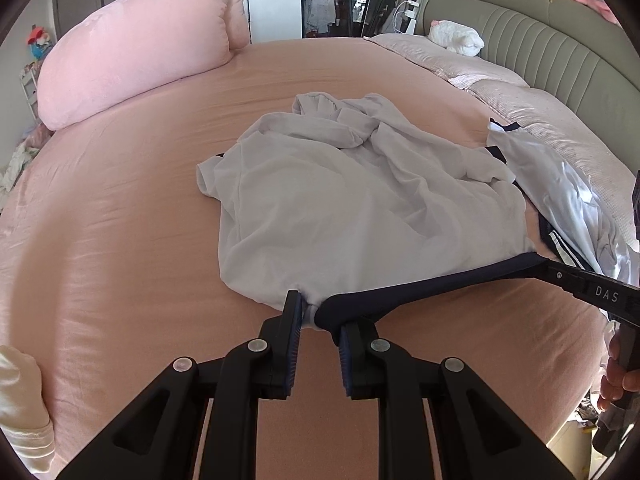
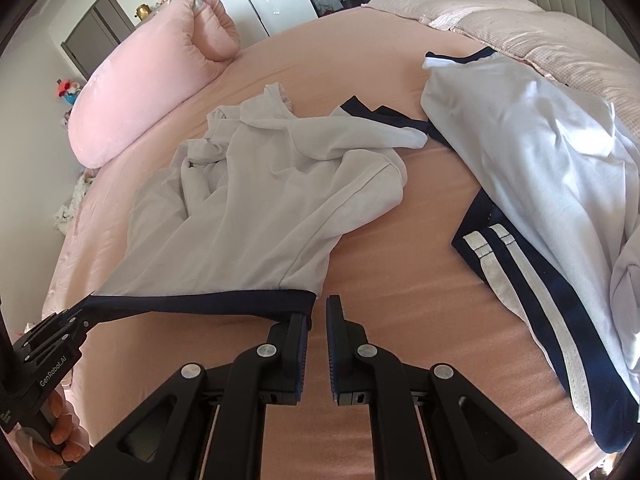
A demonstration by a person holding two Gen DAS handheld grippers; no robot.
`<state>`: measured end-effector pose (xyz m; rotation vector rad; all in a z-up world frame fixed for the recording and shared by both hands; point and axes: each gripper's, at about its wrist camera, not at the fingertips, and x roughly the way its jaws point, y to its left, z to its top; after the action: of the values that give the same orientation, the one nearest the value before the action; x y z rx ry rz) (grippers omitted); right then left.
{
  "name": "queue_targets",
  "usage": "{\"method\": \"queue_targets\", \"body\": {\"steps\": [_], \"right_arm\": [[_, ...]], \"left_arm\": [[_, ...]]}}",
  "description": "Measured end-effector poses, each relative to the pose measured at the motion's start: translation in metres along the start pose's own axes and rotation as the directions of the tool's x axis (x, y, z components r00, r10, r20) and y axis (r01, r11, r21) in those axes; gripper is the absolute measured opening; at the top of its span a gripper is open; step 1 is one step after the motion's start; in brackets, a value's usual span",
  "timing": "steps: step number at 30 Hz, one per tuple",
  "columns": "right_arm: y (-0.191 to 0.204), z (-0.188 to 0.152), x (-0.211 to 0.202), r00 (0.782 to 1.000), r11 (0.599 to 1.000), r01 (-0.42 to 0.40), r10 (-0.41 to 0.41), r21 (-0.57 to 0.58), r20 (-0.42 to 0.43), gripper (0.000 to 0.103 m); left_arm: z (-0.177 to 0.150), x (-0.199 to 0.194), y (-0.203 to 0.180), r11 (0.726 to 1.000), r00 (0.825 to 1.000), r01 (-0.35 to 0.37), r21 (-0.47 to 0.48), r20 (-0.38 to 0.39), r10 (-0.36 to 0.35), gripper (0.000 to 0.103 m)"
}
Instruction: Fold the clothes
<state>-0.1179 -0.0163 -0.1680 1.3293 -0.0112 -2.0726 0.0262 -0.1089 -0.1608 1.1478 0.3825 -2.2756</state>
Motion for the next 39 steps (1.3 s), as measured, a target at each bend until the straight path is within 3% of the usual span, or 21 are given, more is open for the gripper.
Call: {"method": "queue_targets", "body": {"steps": [3, 7, 11, 14, 16, 18, 22, 29, 35, 39], "right_arm": [[-0.001, -0.002, 0.000, 1.000, 0.999, -0.030, 0.030, -0.024, -0.003, 0.007], [0.008, -0.004, 0.007, 1.000, 0.994, 0.023, -0.024, -0.107, -0.013, 0.007], [0.017, -0.008, 0.021, 0.997, 0.981, 0.064, -0.072, -0.181, -0.039, 0.012], [0.022, -0.007, 0.026, 0.997, 0.977, 0.068, -0.075, -0.201, -0.030, 0.023], [0.022, -0.004, 0.028, 0.998, 0.980, 0.057, -0.062, -0.191, -0.022, 0.036], [0.024, 0.000, 0.031, 0.998, 0.980, 0.053, -0.057, -0.194, -0.017, 0.041], [0.032, 0.000, 0.037, 0.994, 0.963, 0.111, -0.107, -0.246, 0.029, 0.042], [0.024, 0.016, 0.042, 0.990, 0.974, 0.132, -0.121, -0.184, 0.069, 0.042], [0.017, 0.030, 0.046, 0.986, 0.981, 0.148, -0.135, -0.129, 0.102, 0.042], [0.004, 0.032, 0.042, 0.964, 0.969, 0.236, -0.224, -0.075, 0.142, 0.042]], "left_arm": [[-0.007, 0.002, -0.007, 0.997, 0.999, -0.048, 0.055, 0.003, 0.048, 0.015], [-0.008, 0.006, -0.011, 0.996, 0.999, -0.044, 0.074, -0.019, 0.046, 0.015], [-0.007, 0.016, -0.008, 0.998, 0.996, -0.040, 0.044, -0.081, 0.043, 0.015], [-0.008, 0.025, 0.003, 0.998, 0.989, -0.010, -0.054, -0.151, 0.002, 0.016], [-0.010, 0.031, 0.011, 0.993, 0.982, 0.013, -0.116, -0.187, -0.035, 0.016], [-0.011, 0.034, 0.013, 0.991, 0.979, 0.013, -0.133, -0.201, -0.040, 0.017], [-0.012, 0.034, 0.013, 0.988, 0.979, 0.012, -0.153, -0.199, -0.042, 0.018], [-0.006, 0.040, 0.007, 0.980, 0.976, 0.047, -0.194, -0.200, -0.086, 0.039], [-0.005, 0.042, 0.000, 0.990, 0.985, -0.031, -0.138, -0.174, 0.007, 0.041], [-0.006, 0.040, 0.000, 0.983, 0.983, -0.148, -0.110, -0.127, 0.134, 0.045]]}}
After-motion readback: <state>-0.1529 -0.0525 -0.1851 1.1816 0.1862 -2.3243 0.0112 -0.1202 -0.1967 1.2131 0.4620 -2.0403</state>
